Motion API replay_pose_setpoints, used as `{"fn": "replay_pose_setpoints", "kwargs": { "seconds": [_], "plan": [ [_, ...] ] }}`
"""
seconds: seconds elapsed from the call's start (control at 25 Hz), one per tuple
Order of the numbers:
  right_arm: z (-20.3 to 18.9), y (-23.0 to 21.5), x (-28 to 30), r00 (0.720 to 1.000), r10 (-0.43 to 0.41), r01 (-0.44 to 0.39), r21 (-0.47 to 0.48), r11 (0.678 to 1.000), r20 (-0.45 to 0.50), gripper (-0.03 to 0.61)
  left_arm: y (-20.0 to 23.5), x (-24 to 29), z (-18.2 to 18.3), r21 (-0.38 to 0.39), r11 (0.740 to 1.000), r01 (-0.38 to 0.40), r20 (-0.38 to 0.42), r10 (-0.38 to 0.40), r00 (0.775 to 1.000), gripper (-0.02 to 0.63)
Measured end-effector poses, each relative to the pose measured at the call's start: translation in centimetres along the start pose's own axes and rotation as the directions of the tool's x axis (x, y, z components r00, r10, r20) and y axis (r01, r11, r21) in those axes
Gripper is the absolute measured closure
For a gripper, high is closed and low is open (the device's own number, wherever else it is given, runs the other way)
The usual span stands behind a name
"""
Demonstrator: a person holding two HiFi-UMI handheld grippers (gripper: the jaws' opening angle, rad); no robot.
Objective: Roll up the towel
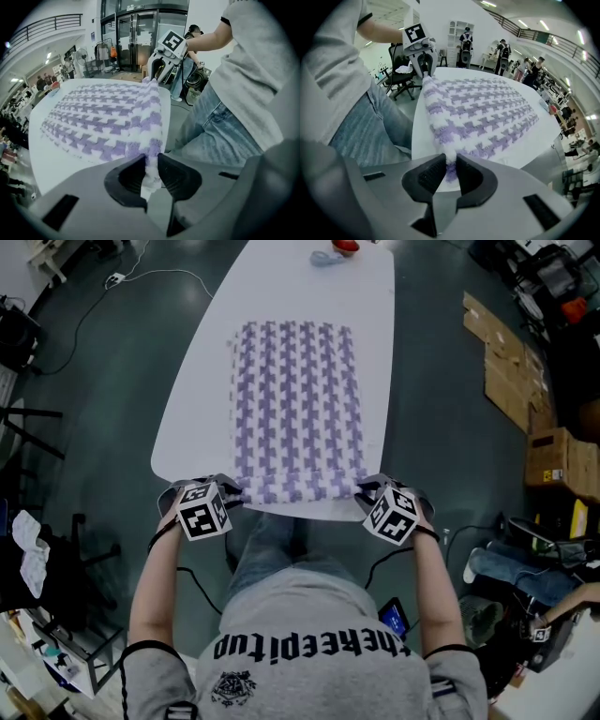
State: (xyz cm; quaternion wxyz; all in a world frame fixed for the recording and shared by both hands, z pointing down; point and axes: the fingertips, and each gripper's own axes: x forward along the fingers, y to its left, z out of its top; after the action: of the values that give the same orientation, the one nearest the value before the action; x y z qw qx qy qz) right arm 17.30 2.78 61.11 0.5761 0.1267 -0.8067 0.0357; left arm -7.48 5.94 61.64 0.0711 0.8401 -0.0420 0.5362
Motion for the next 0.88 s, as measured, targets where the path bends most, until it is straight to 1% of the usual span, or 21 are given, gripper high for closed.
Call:
{"fn": "replay_pose_setpoints", "kwargs": {
  "seconds": [0.08, 0.2, 0.36, 0.56, 0.72, 0.8, 0.88],
  "plan": [
    [0.9, -0.5, -1.0, 1.000, -0.003, 0.002, 0.021, 1.000, 0.011, 0.515, 0.4, -1.1, 0.1, -0.003, 1.000, 0.009, 0.009, -0.009, 1.000, 0.537],
    [3.3, -0.9, -2.7, 1.000, -0.020, 0.019, 0.036, 0.999, 0.017, 0.515, 1.3, -3.6, -0.5, -0.013, 1.000, 0.009, 0.027, -0.009, 1.000, 0.535],
    [4.1, -2.0, -3.3, 0.998, -0.057, 0.056, 0.044, 0.997, 0.018, 0.515, 2.9, -4.6, -0.2, -0.025, 1.000, -0.017, 0.024, 0.018, 1.000, 0.535],
    [3.4, -6.4, 2.1, 0.996, -0.091, 0.091, 0.034, 0.995, 0.003, 0.515, 8.3, -0.4, -1.3, -0.026, 0.999, -0.048, -0.023, 0.048, 0.999, 0.535],
    [1.2, -11.7, 6.2, 0.995, -0.101, 0.101, 0.029, 0.995, -0.002, 0.515, 13.3, 4.1, -0.3, -0.048, 0.997, -0.067, -0.046, 0.064, 0.997, 0.534],
    [1.0, -12.2, 6.4, 0.994, -0.109, 0.110, 0.030, 0.994, -0.006, 0.515, 13.7, 4.3, 0.0, -0.047, 0.996, -0.076, -0.051, 0.074, 0.996, 0.531],
    [2.1, -11.0, 6.0, 0.992, -0.122, 0.123, 0.031, 0.992, -0.012, 0.515, 12.9, 3.4, -1.0, -0.038, 0.996, -0.081, -0.055, 0.079, 0.995, 0.529]
  ]
}}
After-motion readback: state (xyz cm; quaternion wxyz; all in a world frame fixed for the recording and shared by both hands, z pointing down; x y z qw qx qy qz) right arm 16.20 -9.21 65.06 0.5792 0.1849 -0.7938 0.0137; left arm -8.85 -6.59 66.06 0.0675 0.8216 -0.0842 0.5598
